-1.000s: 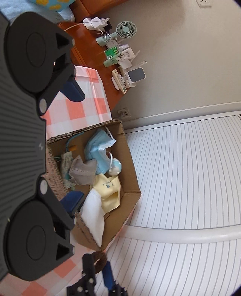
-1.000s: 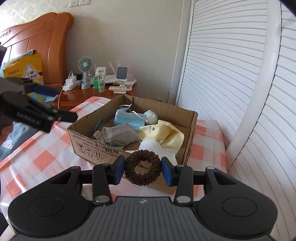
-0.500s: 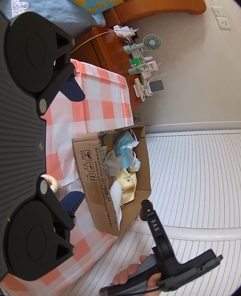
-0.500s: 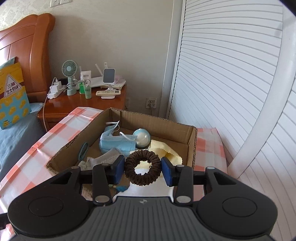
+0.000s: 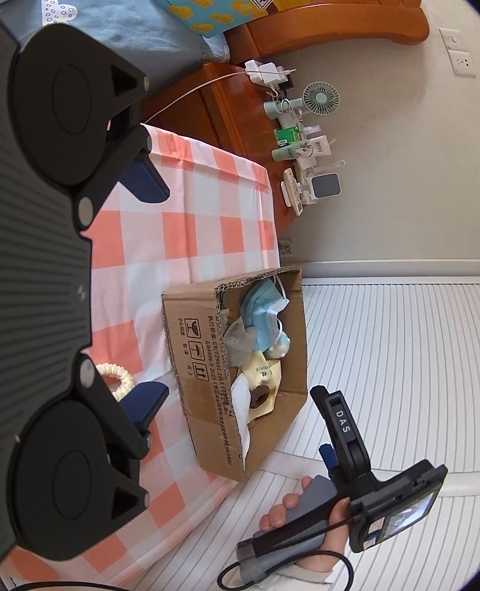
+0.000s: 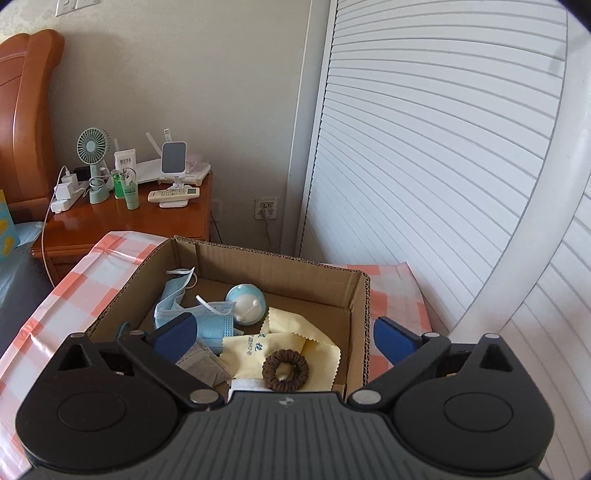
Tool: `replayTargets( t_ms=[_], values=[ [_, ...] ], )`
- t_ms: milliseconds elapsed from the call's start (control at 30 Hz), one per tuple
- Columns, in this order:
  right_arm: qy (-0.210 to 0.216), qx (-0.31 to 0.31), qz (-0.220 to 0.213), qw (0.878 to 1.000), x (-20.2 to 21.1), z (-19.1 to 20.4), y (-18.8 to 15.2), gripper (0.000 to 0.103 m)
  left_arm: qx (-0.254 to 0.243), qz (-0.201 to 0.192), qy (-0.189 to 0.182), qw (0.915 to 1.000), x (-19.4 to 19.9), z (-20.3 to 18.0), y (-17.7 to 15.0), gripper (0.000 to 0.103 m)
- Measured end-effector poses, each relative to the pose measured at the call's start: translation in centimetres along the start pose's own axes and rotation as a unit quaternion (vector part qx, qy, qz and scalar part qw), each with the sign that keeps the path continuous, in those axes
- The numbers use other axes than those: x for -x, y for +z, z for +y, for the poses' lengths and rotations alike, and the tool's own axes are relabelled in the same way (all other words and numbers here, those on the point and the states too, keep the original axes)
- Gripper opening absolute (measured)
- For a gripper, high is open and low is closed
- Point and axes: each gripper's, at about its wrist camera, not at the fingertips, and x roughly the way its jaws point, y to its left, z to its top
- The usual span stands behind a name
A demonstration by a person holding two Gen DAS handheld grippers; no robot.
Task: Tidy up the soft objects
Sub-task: 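Move the right gripper to the second grey sachet while the left gripper approaches the cream ring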
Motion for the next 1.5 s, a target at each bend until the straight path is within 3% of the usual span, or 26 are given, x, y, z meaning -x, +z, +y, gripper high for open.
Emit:
replayTargets(
  t_ms=[367,767,967,1200,1500],
  values=[
    [0.033,0.007,0.005,0.999,5.1,0.9,-3.7,0.103,-0.009,0.013,-0.008,0.9998,1.1,-1.4,-0.5,0.102],
    [0.068,0.013,0.028,0.997,8.1,3.0,-11.1,0.103,-0.013,0.012,-0.008,0.9998,2.1,-1.6,-1.2,0.102],
    [0.098,0.048,0.061,0.992,7.6,5.0,-13.8,0.103,-0.002,0.02,-0.006,0.9998,1.7,-0.9,-1.5,0.102],
    [0.092,0.107,0.097,0.985,5.7,7.8,-16.0,0.103,-0.005,0.031,-0.013,0.9994,0.9,-0.9,-2.0,0.102],
    [0.085,0.062,0.111,0.988,2.9,6.9,-16.5,0.103,-0.01,0.056,-0.02,0.9982,-0.8,-1.3,-2.3,0.102]
  ],
)
